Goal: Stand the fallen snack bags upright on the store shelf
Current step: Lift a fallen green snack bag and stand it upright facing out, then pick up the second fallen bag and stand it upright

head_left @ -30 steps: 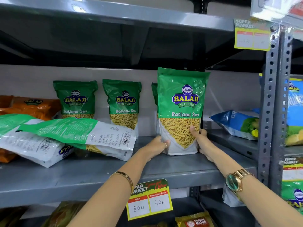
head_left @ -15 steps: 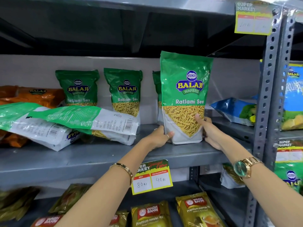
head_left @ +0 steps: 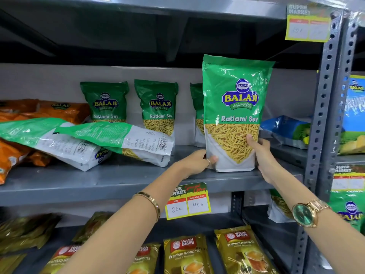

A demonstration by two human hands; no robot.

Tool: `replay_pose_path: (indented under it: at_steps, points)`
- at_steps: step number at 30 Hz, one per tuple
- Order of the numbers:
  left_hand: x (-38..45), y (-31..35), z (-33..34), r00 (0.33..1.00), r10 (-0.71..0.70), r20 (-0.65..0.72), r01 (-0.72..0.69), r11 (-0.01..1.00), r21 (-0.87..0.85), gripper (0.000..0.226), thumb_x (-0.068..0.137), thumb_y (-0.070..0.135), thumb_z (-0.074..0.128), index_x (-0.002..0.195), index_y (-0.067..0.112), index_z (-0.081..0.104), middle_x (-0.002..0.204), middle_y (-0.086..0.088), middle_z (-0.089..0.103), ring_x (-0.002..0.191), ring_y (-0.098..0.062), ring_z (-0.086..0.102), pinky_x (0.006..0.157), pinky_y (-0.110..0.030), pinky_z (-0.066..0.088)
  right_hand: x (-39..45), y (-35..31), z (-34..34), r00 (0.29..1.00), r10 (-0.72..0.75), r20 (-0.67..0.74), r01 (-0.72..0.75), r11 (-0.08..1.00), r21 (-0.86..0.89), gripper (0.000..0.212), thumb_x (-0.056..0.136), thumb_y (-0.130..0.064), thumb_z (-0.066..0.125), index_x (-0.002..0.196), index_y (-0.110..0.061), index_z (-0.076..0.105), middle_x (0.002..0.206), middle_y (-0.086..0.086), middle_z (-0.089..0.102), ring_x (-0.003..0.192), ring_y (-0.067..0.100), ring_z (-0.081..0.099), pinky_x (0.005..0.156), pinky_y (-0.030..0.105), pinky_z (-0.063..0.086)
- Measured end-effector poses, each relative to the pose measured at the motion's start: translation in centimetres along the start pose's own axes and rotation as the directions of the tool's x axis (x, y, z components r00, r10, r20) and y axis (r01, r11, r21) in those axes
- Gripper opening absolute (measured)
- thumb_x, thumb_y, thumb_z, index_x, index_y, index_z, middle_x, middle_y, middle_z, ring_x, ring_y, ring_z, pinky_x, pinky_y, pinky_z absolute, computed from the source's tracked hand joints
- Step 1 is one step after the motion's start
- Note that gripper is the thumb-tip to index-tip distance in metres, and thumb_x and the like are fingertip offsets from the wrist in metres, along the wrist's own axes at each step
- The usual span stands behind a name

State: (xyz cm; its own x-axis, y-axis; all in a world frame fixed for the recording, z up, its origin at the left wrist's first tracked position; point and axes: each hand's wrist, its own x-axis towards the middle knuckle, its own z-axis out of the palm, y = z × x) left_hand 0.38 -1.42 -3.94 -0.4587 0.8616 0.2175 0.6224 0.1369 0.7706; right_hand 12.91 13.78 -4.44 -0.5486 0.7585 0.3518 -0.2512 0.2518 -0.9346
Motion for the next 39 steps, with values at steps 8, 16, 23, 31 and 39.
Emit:
replay_pose_path:
  at_steps: [8,16,23,31,39]
  points:
    - [-1.7,1.0,-4.5,0.826,0.266,-0.498,-0.254,0.963,0.094,0.056,0.090,0.021,0.052,0.138,0.001,0.030,0.146,-0.014,0.036,0.134,-0.023,0.036,0.110,-0.031,0.028,-3.2,-1.8,4.2,0.697,-0.700,-0.159,0.555,0.666,-0.498,0.059,0.087,-0.027,0.052,0.139,-0.007,0.031,0.153,0.014,0.024,0.141,0.020,0.020,0.105,0.007,0.014]
    - [-4.2,-1.0,-11.4,0.604,0.246,-0.758,-0.146,0.969,0.198,0.052,0.090,0.018,0.052,0.135,-0.001,0.035,0.128,-0.010,0.056,0.120,-0.025,0.048,0.100,-0.028,0.035,-4.0,-4.2,10.9,0.608,-0.785,0.120,0.702,0.461,-0.543,0.039,0.085,-0.013,0.053,0.121,0.001,0.054,0.140,0.018,0.047,0.130,0.030,0.043,0.113,0.035,0.020]
    - [-6.8,-2.9,-17.6,0.457,0.169,-0.873,0.155,0.952,0.265,0.056,0.087,0.022,0.056,0.134,-0.001,0.036,0.133,-0.023,0.051,0.123,-0.032,0.046,0.098,-0.032,0.033,-3.2,-4.4,16.9,0.626,-0.609,0.486,0.774,0.413,-0.479,0.051,0.087,-0.024,0.054,0.134,-0.009,0.043,0.148,0.008,0.035,0.132,0.023,0.039,0.097,0.027,0.034]
    - [-9.8,-4.1,-24.4,0.447,-0.047,-0.893,0.492,0.847,0.201,0.023,0.078,0.017,0.063,0.071,-0.003,0.053,0.101,-0.026,0.062,0.081,-0.035,0.055,0.067,-0.037,0.043,-2.8,-3.5,21.5,0.688,-0.276,0.671,0.725,0.304,-0.619,0.102,0.073,-0.065,0.055,0.146,-0.009,0.013,0.156,0.012,0.020,0.139,0.027,0.028,0.107,0.036,0.031]
    - [-10.3,-5.3,-26.6,0.460,-0.239,-0.855,0.640,0.757,0.132,0.035,0.071,0.029,0.071,0.077,0.001,0.052,0.095,-0.013,0.054,0.079,-0.027,0.051,0.064,-0.033,0.041,-3.2,-2.7,22.6,0.709,-0.318,0.630,0.686,0.099,-0.721,0.107,0.067,-0.060,0.065,0.144,-0.004,0.015,0.149,0.016,0.031,0.133,0.030,0.035,0.107,0.037,0.031]
